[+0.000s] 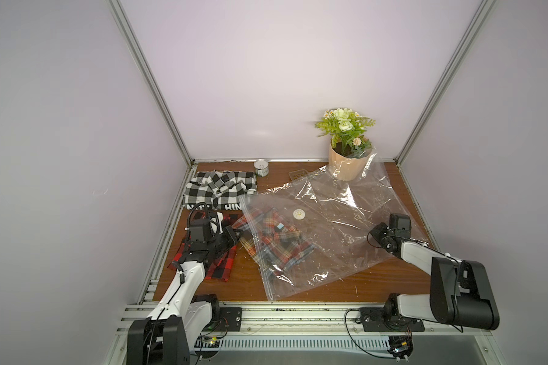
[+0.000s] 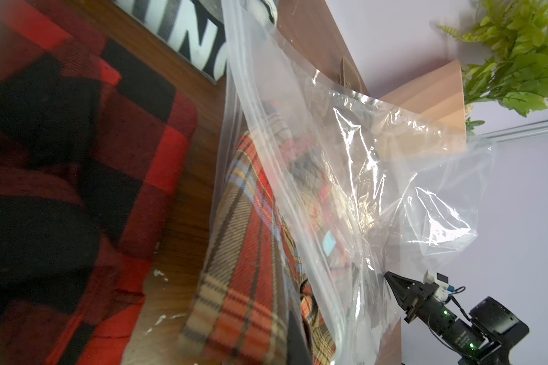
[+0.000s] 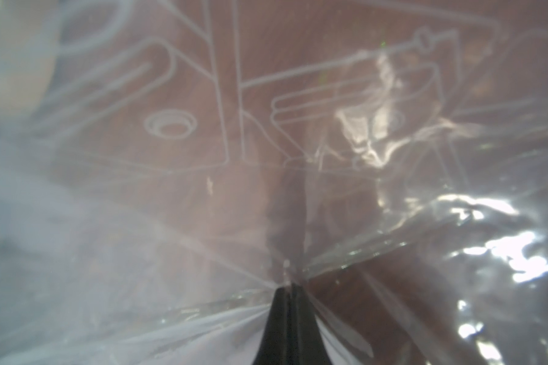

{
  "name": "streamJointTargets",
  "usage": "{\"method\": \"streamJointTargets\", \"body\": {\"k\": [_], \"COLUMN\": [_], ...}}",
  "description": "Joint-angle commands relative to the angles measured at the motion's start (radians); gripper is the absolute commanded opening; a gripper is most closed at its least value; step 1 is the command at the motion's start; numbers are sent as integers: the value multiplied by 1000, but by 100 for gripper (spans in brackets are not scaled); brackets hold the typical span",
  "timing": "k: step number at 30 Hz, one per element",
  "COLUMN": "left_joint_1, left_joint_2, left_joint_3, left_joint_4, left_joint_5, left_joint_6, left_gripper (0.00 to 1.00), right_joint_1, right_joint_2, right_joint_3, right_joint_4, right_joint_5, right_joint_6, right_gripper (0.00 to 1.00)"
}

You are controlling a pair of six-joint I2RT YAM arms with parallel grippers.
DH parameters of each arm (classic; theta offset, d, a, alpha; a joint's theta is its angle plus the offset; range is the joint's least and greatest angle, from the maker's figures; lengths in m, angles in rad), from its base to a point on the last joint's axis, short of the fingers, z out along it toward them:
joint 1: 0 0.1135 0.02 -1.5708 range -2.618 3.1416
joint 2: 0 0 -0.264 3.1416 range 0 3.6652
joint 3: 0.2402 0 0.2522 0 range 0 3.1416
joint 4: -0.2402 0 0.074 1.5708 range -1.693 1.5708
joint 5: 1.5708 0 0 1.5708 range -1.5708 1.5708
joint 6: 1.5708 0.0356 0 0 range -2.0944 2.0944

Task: Take the shirt out of the vacuum bag
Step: Take out the shirt from the vacuum bag.

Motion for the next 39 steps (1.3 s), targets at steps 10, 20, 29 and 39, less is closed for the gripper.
{"method": "streamJointTargets", "body": {"k": [10,20,29,39], "left_joint_1": [129,198,207,271], "left_joint_2": [-57,-21,28,85], "left_joint_3": [79,128,193,209], "left_joint_4": [-136,-141,-143,-144], "left_joint_5": [-43,-52,-83,-86], "left_joint_6": [51,90,118,167], "left_gripper": [0,0,0,0], "right_joint_1": [-24,-37,-49,-66], "right_joint_2": [6,0,-6,-10], "right_joint_3": [-2,-18,-25,-27], "right_joint_4": [-13,-1,-1,-3], "right_joint_5": [-4,-16,-22,-31], "right_joint_6": [-17,-17,-22,-28], "right_gripper": [0,0,0,0]}}
